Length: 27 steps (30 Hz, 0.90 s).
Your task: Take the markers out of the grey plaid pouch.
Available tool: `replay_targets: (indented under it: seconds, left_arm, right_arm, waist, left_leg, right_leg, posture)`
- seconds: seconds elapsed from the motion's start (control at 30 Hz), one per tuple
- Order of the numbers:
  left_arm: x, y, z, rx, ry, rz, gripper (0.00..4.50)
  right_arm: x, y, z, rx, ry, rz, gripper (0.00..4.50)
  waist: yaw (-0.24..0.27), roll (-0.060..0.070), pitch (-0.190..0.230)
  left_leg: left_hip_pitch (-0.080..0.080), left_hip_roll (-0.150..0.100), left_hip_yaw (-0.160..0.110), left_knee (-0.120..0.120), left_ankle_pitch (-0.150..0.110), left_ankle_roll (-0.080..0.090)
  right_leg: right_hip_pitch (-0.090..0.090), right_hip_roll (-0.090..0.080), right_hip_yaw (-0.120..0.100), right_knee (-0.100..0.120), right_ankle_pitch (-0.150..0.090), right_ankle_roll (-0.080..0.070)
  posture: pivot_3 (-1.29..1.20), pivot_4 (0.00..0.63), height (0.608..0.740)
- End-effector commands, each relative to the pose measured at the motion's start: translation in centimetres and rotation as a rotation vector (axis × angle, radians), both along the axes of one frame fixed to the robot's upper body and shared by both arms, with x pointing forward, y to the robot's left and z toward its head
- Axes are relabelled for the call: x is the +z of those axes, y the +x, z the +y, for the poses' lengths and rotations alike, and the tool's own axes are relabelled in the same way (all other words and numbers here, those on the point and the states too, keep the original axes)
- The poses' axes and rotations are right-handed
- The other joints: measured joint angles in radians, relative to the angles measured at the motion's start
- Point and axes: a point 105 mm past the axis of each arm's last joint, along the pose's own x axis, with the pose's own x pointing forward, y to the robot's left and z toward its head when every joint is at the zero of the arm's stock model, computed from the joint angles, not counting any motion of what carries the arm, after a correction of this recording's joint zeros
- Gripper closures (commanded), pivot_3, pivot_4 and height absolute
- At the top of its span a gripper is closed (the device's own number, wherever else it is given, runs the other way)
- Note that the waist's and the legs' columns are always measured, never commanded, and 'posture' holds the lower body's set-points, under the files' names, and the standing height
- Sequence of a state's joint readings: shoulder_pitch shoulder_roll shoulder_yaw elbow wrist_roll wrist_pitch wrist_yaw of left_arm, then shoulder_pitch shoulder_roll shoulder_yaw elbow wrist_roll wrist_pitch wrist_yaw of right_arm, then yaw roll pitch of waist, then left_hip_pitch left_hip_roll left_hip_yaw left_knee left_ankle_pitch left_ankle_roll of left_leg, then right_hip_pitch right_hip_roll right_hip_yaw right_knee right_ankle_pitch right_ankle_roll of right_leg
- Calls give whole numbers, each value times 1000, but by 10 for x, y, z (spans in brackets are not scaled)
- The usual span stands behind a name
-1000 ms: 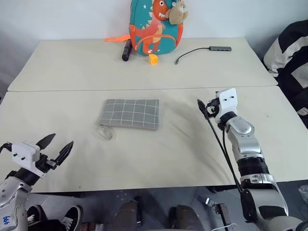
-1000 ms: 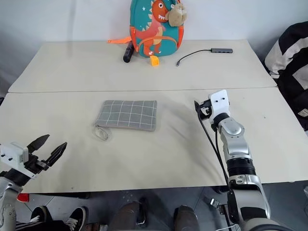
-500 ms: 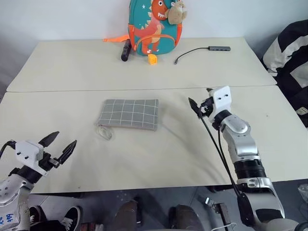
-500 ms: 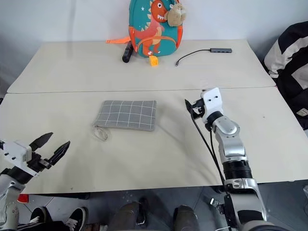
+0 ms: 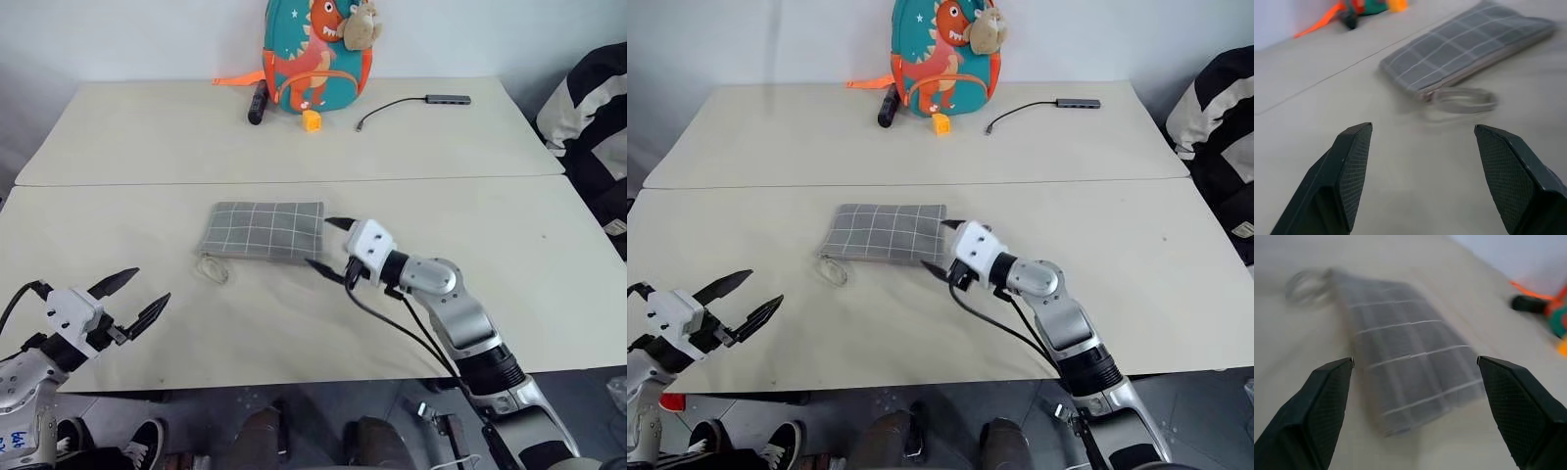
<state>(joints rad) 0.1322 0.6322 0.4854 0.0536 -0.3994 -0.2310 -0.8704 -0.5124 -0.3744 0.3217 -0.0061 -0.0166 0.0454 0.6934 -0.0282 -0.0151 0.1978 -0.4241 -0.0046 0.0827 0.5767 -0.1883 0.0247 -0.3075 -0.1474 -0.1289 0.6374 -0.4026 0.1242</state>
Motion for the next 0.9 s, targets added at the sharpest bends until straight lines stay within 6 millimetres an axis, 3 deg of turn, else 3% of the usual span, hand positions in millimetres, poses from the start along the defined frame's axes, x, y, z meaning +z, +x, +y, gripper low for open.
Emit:
replay_targets:
  seconds: [0.03,0.1,0.27,0.37,0.47,0.6,0.8,0.9]
  left_arm:
    - [6,0,-3,-30,6,-26,956]
    - [3,0,-7,-40,-1,-20,956]
    - [1,-2,-6,-25,1,-17,956]
    - [0,-1,-3,-12,9,-25,956]
    - [1,4,-3,4,17,-41,913]
    - [2,13,-1,28,34,-67,913]
    - [6,44,8,71,212,-123,913]
    - [6,61,5,49,305,-144,913]
  right_arm:
    - [6,-3,9,44,-53,-103,262]
    - [1,-1,14,48,-82,-122,262]
    - [10,-2,19,39,12,-92,262]
    - [19,10,13,-39,124,-18,262]
    - [27,25,8,-127,278,106,926]
    - [14,32,15,-173,227,85,2227]
    - [-11,42,26,-232,110,57,4347]
    - [-20,43,28,-230,40,20,4431]
  waist:
    - [-1,0,0]
    - [-1,0,0]
    - [-1,0,0]
    - [0,0,0]
    - [0,-1,0]
    - [1,-1,-1]
    - [-1,-2,-1]
    - [0,-2,-1]
  left_leg:
    - [0,0,0,0,0,0]
    - [0,0,0,0,2,3]
    - [0,0,0,0,3,4]
    - [0,0,0,0,3,4]
    - [0,0,0,0,3,4]
    - [1,0,0,0,3,4]
    - [1,0,1,0,3,4]
    - [1,0,1,0,3,4]
  right_leg:
    - [0,0,0,0,0,0]
    - [0,0,0,0,0,0]
    - [0,0,0,0,0,0]
    - [0,0,0,0,0,0]
    - [1,0,1,0,0,0]
    - [0,0,1,1,0,0]
    - [-2,1,0,6,0,0]
    - [-4,2,0,8,0,0]
  posture:
    - [0,150,740]
    - [0,150,740]
    - [0,150,740]
    - [0,150,740]
    - [0,150,740]
    - [0,150,740]
    - [0,150,740]
    - [0,150,740]
